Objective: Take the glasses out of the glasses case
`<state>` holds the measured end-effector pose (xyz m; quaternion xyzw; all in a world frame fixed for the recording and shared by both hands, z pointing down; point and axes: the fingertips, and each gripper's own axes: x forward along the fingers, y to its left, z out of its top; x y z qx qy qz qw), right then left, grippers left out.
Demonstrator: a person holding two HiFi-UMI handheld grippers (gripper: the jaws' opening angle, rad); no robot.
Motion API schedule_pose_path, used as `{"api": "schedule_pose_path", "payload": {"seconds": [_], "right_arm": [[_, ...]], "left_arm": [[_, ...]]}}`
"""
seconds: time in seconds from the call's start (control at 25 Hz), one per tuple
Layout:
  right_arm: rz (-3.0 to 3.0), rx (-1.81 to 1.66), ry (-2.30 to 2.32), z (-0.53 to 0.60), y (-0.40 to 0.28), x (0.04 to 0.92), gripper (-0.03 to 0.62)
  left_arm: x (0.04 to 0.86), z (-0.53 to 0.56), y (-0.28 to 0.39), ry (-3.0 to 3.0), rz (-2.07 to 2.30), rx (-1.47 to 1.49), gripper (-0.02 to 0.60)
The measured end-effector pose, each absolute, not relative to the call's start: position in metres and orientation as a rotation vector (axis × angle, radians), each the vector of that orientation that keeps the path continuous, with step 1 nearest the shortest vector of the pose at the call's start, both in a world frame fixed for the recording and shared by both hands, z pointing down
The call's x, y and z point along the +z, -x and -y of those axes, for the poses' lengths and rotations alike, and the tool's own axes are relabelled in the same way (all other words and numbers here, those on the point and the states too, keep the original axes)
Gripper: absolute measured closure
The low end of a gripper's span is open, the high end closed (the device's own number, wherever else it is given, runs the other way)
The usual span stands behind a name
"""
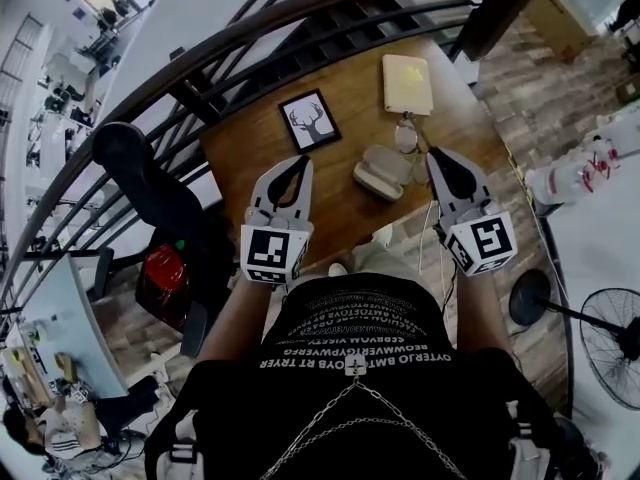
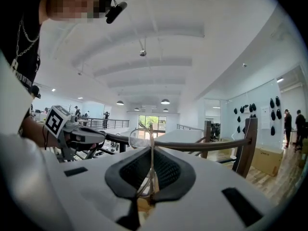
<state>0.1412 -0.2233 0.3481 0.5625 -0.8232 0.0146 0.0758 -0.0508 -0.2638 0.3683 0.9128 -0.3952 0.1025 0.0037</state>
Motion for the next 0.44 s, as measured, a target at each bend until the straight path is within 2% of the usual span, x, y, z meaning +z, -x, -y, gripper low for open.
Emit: {"api": "schedule_pose_path", "payload": {"seconds": [0.44], "right_arm": [[2.498, 0.1, -1.632, 0.223, -0.127, 0.365, 0.567]], "left_arm": [[0.369, 0.263, 0.035, -2.899, 1.175, 0.344, 0.552]]}}
